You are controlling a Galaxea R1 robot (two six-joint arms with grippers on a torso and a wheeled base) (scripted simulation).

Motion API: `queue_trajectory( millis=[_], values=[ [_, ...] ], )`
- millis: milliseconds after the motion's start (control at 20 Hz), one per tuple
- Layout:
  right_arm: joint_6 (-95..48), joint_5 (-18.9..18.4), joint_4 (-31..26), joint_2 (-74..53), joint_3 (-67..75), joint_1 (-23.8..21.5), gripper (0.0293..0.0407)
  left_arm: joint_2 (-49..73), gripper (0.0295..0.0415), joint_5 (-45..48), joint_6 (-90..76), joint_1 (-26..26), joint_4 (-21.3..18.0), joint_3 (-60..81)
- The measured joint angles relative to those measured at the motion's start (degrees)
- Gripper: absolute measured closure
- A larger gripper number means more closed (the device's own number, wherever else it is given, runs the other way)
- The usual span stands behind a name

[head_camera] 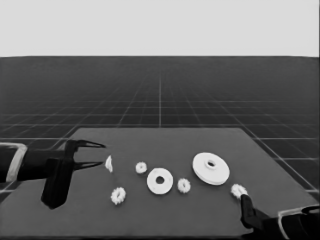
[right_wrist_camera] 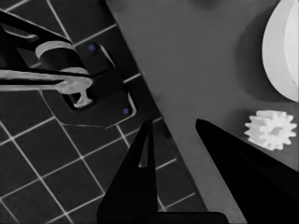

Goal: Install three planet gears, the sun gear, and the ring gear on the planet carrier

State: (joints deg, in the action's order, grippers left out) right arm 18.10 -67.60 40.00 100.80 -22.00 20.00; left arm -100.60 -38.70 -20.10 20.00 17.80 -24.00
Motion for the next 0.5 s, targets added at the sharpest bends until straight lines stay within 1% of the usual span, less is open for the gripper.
queue_trajectory(
  millis=[50,100,150,200,250,300,350,400,450,500],
  values=[
    [-0.19,1.33,-4.33,0.78,3.03,3.1,0.0407,0.16,0.0415,-2.82,0.15,-4.05,-4.2,4.08],
    [-0.11,0.77,-2.55,0.46,1.69,1.93,0.0392,0.1,0.0414,-1.69,0.09,-2.56,-2.5,2.45],
    [-0.07,0.45,-1.51,0.26,0.9,1.25,0.0363,0.08,0.0396,-1.02,0.05,-1.65,-1.48,1.44],
    [-0.04,0.25,-0.89,0.15,0.45,0.86,0.0332,0.06,0.0364,-0.62,0.03,-1.12,-0.88,0.85],
    [-0.02,0.14,-0.53,0.08,0.19,0.63,0.032,-10.46,0.0335,-25.16,27.87,-12.71,27.01,4.0],
    [-0.01,0.08,-0.32,0.05,0.04,0.5,0.0317,-25.52,0.0315,-52.47,56.52,-19.07,30.28,0.24],
    [-0.01,0.04,-0.2,0.02,-0.05,0.42,0.0316,-34.02,0.0308,-56.3,81.17,-20.28,17.61,-8.93],
    [0.0,0.02,-0.13,0.01,-0.09,0.38,0.0315,-36.55,0.0314,-55.15,92.63,-20.64,8.13,-17.28],
    [0.0,0.0,-0.09,0.0,-0.12,0.36,0.0315,-37.57,0.032,-53.04,97.59,-20.95,2.42,-23.35],
    [0.0,0.0,-0.06,0.0,-0.14,0.34,0.0315,-38.21,0.0323,-51.59,99.8,-21.2,-0.98,-27.39]
  ],
)
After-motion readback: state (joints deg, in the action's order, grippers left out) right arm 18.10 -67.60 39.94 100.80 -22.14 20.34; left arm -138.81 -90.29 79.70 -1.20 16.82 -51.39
